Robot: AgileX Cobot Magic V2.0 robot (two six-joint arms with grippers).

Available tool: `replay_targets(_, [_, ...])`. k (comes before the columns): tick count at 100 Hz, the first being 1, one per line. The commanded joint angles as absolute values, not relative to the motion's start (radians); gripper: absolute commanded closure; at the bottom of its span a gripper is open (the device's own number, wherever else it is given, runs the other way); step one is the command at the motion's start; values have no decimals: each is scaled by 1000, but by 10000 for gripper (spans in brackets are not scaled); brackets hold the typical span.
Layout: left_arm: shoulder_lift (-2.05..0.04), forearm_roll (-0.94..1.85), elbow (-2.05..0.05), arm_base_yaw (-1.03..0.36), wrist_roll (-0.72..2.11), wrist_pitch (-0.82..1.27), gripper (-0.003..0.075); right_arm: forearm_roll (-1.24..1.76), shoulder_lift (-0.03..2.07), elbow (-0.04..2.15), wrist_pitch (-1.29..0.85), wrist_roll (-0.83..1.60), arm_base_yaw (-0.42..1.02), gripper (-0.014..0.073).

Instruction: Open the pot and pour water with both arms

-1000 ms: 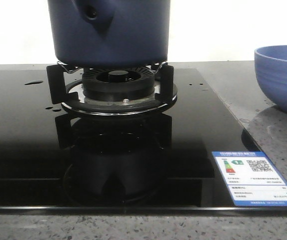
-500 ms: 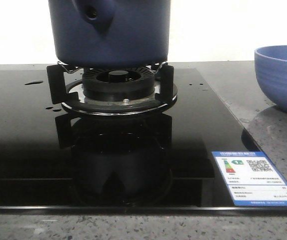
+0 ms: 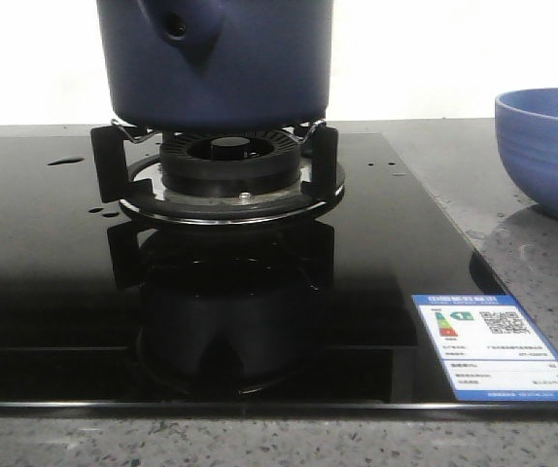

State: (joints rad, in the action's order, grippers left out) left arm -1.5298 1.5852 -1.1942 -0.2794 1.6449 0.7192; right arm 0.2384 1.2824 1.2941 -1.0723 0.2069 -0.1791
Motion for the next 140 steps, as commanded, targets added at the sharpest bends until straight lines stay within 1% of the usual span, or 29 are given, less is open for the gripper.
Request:
replay_targets(1, [-1494, 1666, -1232, -288, 1648, 746, 372, 257, 1251, 1328, -1034, 218, -187, 148])
replay_targets(51, [-1519, 1659, -1232, -288, 1648, 812, 372, 260, 1251, 1328, -1036, 218, -187, 148])
replay_targets(77, [-1519, 1655, -1232, -288, 1648, 801, 368, 260, 1251, 1328, -1036, 218, -187, 148])
replay_targets(84, [-1519, 1657, -1232, -288, 1648, 801, 327, 260, 1251, 1328, -1038, 218, -187, 148])
replay_targets(94, [-1513, 1663, -1237, -286, 1648, 801, 211, 260, 1251, 1328, -1038, 218, -187, 148])
replay_targets(101, [-1506, 1663, -1254, -276, 1638, 818, 177, 263, 1251, 1328, -1038, 218, -187, 148])
replay_targets(117, [-1459, 1660, -1285, -209, 1635, 882, 206, 268, 1237, 1328, -1036, 225, -187, 148])
replay_targets(126, [-1407, 1653, -1284, -150, 1606, 886, 250, 297, 1219, 1328, -1008, 231, -187, 153])
replay_targets(133, [-1374, 1640, -1284, -98, 1566, 889, 303, 356, 1199, 1328, -968, 266, -187, 195])
replay_targets(138, [-1350, 1620, -1284, -62, 1512, 889, 367, 421, 1181, 1321, -921, 292, -187, 253])
replay_targets(139, [-1340, 1612, -1284, -52, 1499, 889, 400, 440, 1179, 1319, -908, 295, -187, 274])
replay_targets(140, [-1340, 1612, -1284, -47, 1499, 889, 400, 449, 1176, 1316, -901, 301, -187, 285])
